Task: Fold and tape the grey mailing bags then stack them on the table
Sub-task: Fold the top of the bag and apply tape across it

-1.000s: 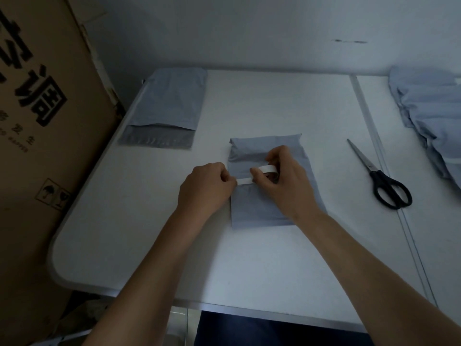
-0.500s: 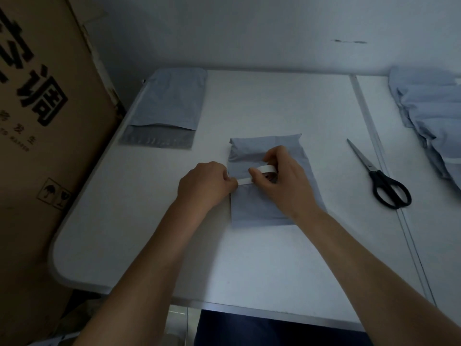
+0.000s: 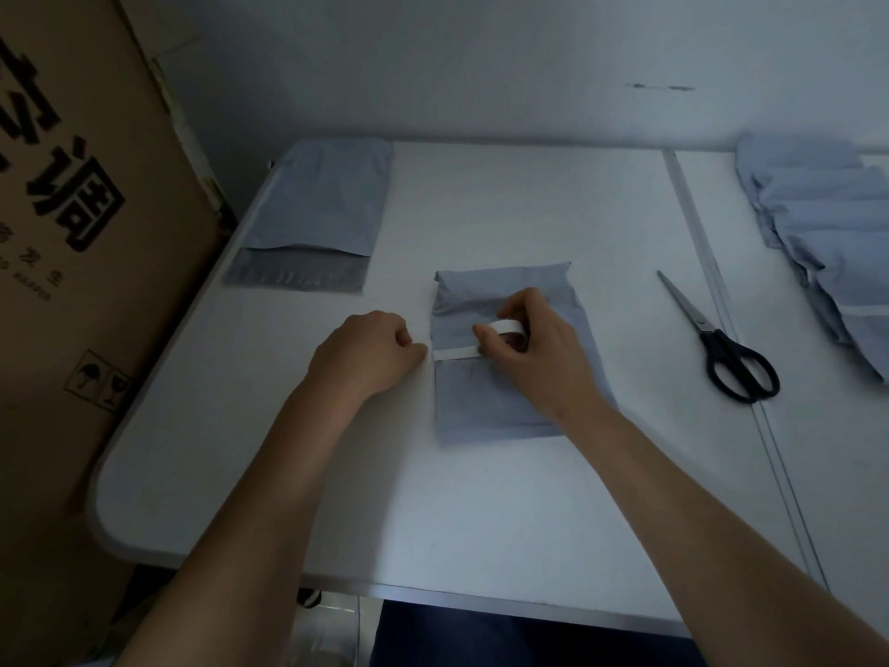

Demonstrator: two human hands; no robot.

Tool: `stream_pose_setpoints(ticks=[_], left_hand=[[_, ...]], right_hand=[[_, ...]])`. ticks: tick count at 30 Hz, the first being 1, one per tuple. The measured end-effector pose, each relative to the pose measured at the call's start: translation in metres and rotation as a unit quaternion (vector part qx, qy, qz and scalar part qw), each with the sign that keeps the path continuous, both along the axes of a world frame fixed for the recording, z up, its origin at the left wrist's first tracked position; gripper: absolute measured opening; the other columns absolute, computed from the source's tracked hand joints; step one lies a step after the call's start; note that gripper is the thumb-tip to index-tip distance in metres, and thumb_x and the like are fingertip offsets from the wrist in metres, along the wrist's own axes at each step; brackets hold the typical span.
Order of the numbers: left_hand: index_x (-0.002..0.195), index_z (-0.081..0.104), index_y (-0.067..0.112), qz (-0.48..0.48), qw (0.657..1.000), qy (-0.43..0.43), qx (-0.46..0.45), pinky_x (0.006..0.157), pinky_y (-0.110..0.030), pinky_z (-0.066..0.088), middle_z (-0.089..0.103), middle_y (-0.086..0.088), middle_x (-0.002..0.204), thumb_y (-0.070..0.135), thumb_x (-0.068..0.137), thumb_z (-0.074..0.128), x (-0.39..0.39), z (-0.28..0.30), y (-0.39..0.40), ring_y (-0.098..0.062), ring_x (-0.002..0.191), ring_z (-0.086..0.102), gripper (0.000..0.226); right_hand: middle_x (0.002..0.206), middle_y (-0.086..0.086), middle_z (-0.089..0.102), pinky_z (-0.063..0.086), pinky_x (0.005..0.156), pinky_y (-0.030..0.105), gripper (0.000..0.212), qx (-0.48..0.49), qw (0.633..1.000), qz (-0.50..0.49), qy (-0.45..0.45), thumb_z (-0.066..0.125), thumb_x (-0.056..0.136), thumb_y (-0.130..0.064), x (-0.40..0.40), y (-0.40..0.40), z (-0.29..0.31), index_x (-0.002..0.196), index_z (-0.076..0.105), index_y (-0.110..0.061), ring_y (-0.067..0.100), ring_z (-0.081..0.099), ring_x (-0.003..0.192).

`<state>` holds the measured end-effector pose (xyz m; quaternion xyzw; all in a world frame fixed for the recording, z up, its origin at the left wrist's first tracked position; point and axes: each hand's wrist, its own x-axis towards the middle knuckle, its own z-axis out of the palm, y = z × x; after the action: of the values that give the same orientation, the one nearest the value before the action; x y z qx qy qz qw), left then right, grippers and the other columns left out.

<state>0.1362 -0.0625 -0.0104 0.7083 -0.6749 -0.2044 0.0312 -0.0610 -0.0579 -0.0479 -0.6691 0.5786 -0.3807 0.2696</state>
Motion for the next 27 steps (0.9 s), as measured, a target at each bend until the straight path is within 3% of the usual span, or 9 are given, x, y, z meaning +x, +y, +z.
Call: stream_pose_setpoints(ticks=[4,7,9,13,16,18,22,27], left_hand=[[0.091,0.061,0.019,-0.003,0.994,0.045,-0.103,0.07,-0.028,0.042,0.063,0.002,0.093,0.028,0.095,0.054,0.004,-0.001,0.008,-0.015,0.083,0.057,0.013],[0.101,0.068,0.016,-0.095,0.969,0.122,-0.191,0.078,-0.023,0.045,0.065,0.001,0.1,0.014,0.094,0.056,-0.005,-0.002,0.014,-0.013,0.088,0.06,0.014],[0.102,0.071,0.014,-0.162,0.956,0.151,-0.194,0.083,-0.028,0.049,0.067,0.0,0.102,0.011,0.092,0.056,-0.012,-0.008,0.015,-0.015,0.092,0.063,0.018],[0.103,0.073,0.013,-0.217,0.951,0.121,-0.185,0.083,-0.039,0.052,0.069,-0.003,0.102,0.019,0.087,0.049,-0.016,-0.021,0.018,-0.02,0.094,0.063,0.03],[0.106,0.073,0.015,-0.221,0.949,0.115,-0.194,0.083,-0.032,0.051,0.068,-0.001,0.105,0.03,0.089,0.04,-0.015,-0.025,0.02,-0.017,0.096,0.061,0.04],[0.107,0.073,0.016,-0.223,0.948,0.114,-0.196,0.083,-0.025,0.048,0.068,0.001,0.106,0.033,0.088,0.038,-0.013,-0.027,0.022,-0.015,0.096,0.06,0.043],[0.104,0.075,0.019,-0.218,0.948,0.11,-0.204,0.08,-0.019,0.045,0.068,0.003,0.103,0.024,0.088,0.048,-0.009,-0.03,0.019,-0.013,0.094,0.061,0.032],[0.104,0.075,0.019,-0.225,0.947,0.1,-0.204,0.078,-0.021,0.047,0.068,0.003,0.101,0.015,0.086,0.057,-0.011,-0.026,0.018,-0.015,0.091,0.063,0.026]], right_hand=[[0.08,-0.005,0.058,0.039,0.058,0.015,0.031,0.002,1.0,-0.003,-0.004,0.069,0.083,-0.039,0.0,0.0,0.001,0.091,0.049,-0.017,0.005,0.054,0.069],[0.079,-0.007,0.057,0.04,0.059,0.015,0.031,-0.001,1.0,0.001,-0.001,0.069,0.083,-0.039,0.0,0.0,0.002,0.091,0.049,-0.017,0.003,0.054,0.069],[0.079,-0.008,0.057,0.04,0.059,0.014,0.03,-0.005,1.0,0.007,0.0,0.069,0.083,-0.039,0.0,0.0,0.002,0.091,0.049,-0.017,0.003,0.054,0.07],[0.079,-0.004,0.062,0.045,0.062,0.018,0.03,0.004,1.0,0.017,-0.011,0.068,0.083,-0.04,-0.001,-0.001,0.003,0.089,0.051,-0.016,0.005,0.058,0.072],[0.077,-0.001,0.066,0.046,0.062,0.025,0.032,0.025,0.999,0.04,0.013,0.067,0.083,-0.042,-0.001,-0.005,0.005,0.085,0.055,-0.013,0.011,0.06,0.072],[0.07,-0.003,0.064,0.041,0.056,0.021,0.035,0.051,0.994,0.071,0.058,0.067,0.082,-0.046,-0.003,-0.011,0.013,0.079,0.059,-0.012,0.007,0.056,0.066],[0.073,-0.011,0.064,0.04,0.057,0.013,0.026,0.131,0.974,0.142,0.118,0.063,0.088,-0.043,-0.008,-0.025,0.04,0.073,0.06,-0.021,0.002,0.056,0.068],[0.081,-0.009,0.061,0.044,0.068,0.022,0.011,0.141,0.951,0.212,0.177,0.061,0.092,-0.031,0.0,-0.04,0.065,0.086,0.063,-0.022,0.01,0.058,0.079]])
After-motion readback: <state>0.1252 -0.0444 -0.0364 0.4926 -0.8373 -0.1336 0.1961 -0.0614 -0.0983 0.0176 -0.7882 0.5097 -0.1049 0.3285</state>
